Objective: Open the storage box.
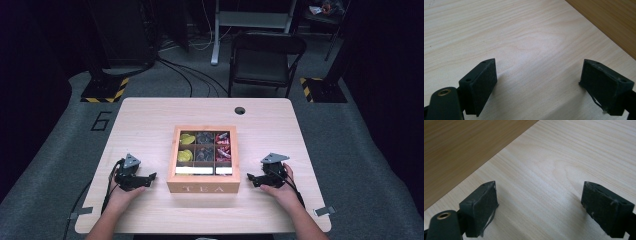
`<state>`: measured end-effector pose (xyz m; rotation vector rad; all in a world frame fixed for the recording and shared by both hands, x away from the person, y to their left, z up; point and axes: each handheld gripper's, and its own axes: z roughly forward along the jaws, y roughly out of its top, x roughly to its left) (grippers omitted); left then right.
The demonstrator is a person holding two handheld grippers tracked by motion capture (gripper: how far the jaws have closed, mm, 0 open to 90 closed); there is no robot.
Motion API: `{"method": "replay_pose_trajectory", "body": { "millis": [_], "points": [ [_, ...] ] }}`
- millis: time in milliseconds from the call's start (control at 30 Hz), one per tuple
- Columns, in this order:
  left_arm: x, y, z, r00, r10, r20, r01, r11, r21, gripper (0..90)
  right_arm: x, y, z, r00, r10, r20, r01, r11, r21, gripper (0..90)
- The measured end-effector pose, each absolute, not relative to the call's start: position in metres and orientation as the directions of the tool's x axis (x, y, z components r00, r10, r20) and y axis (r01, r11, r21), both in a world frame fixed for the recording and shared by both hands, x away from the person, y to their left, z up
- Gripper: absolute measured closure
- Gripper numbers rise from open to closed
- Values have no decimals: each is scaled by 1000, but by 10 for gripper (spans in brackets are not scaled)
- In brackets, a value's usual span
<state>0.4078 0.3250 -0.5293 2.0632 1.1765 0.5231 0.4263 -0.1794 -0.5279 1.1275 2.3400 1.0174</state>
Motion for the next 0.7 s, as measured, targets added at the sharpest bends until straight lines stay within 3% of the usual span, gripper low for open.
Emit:
{"method": "replay_pose_trajectory", "body": {
  "millis": [700],
  "points": [
    [407, 325, -529, 500, 866, 5, 583, -341, 737, 140, 425, -180, -528, -621, 783, 2, 532, 420, 735, 144]
  ]
}}
